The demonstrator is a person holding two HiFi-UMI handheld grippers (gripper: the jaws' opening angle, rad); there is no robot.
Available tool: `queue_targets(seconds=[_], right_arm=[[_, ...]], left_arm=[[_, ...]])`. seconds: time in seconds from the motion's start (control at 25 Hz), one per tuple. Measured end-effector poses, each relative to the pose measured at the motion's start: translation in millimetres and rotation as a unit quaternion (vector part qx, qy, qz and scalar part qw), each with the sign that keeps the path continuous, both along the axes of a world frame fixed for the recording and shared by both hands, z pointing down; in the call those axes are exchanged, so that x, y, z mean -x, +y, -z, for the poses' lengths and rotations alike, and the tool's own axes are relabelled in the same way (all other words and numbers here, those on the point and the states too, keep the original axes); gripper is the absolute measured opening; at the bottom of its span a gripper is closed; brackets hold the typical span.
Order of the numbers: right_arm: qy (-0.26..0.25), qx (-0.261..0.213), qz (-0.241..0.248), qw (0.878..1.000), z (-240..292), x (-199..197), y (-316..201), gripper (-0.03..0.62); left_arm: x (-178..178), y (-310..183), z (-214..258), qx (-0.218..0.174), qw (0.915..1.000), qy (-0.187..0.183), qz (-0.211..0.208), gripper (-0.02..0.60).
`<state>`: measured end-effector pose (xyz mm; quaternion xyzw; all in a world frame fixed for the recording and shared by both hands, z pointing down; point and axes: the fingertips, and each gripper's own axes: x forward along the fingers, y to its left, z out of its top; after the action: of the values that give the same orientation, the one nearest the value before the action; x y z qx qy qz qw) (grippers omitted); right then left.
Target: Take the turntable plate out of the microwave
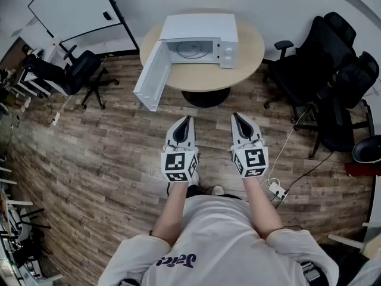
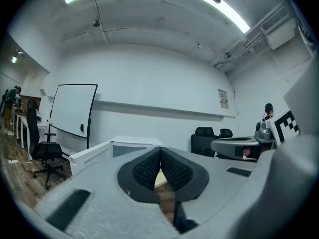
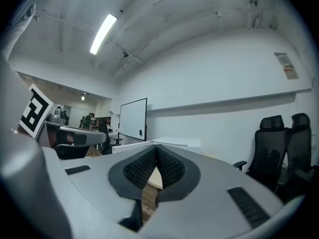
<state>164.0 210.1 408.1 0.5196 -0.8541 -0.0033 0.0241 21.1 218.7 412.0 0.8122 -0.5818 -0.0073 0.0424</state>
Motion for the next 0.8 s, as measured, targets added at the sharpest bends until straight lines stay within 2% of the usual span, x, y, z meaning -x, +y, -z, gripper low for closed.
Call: queue_targets(seconds=[0.44,0.8], right_arm=[[-0.038,-0.007,0.003,0.999,3,-18,-13,0.02],[-0.037,0.006,0.025,0.999,-10,9,-32,0.02]], left_arm=[[-5,-5,0,0.0,0.9998,-0.011,0.018,0.015],[11,-24,-14,0.01,0.9996,-0.01,0.026,0.017]])
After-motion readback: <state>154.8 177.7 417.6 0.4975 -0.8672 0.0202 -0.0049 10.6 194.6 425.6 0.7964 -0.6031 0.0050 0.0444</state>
